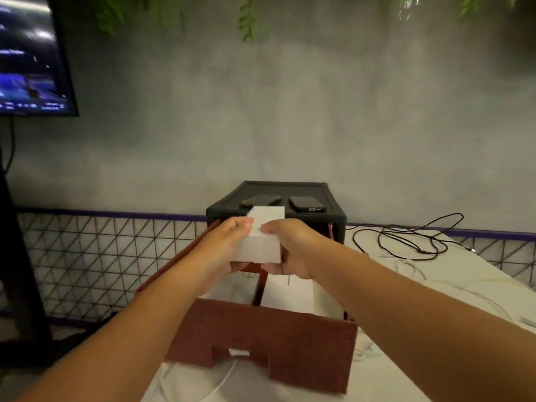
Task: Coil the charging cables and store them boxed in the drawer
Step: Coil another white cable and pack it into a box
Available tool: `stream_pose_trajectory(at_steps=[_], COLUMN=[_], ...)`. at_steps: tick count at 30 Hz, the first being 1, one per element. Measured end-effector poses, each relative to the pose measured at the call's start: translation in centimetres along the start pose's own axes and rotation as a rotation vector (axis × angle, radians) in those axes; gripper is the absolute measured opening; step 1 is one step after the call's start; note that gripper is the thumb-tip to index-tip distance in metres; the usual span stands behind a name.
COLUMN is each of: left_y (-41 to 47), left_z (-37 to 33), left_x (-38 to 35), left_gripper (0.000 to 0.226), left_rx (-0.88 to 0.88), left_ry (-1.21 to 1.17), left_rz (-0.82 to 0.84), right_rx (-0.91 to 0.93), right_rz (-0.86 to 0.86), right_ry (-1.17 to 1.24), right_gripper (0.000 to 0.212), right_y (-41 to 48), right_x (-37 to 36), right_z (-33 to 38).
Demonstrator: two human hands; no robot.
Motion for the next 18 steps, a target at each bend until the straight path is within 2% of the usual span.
stream_pose_trajectory(at_steps=[2, 4, 8, 10, 14, 18], left_y=[1.9, 4.0, 7.8, 9.1, 10.9, 11.7], left_z=[1.1, 2.2, 4.2, 4.7, 5.4, 4.9], left_x=[1.6, 2.9, 4.7, 5.0, 5.7, 6.7], left_gripper=[0.016, 0.016, 0.041, 0.048, 0.043, 0.035], left_rx=[0.049, 0.054, -0.002, -0.023, -0.019, -0.142], left_ry=[0.015, 0.134, 0.537, 0.669, 0.769, 0.716], left_rz=[0.002, 0.007, 0.005, 0.020, 0.054, 0.010], right_rx=[-0.072, -0.132, -0.206, -0.216, -0.247, -0.229], right_rz=[-0.018, -0.051, -0.060, -0.073, -0.124, -0.110], right_ry=[-0.046, -0.035, -0.044, -0.079, -0.160, -0.267], right_gripper=[0.033, 0.038, 0.022, 0.022, 0.040, 0.035], right_y=[2.2, 4.4, 8.2, 9.9, 12.9, 15.0], right_x=[-1.3, -2.3, -3.7, -4.2, -5.4, -6.2], right_z=[0.0, 0.1, 0.0, 0.0, -0.8, -1.7])
Point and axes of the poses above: each hand's wrist, its own y-axis towards the middle knuckle, its own x-axis out of the back of the hand, z = x × y, the point moved 3 cm from there along y, towards the middle knuckle, and after that the axes turned 7 degrees about -z, right-handed, at the moved point
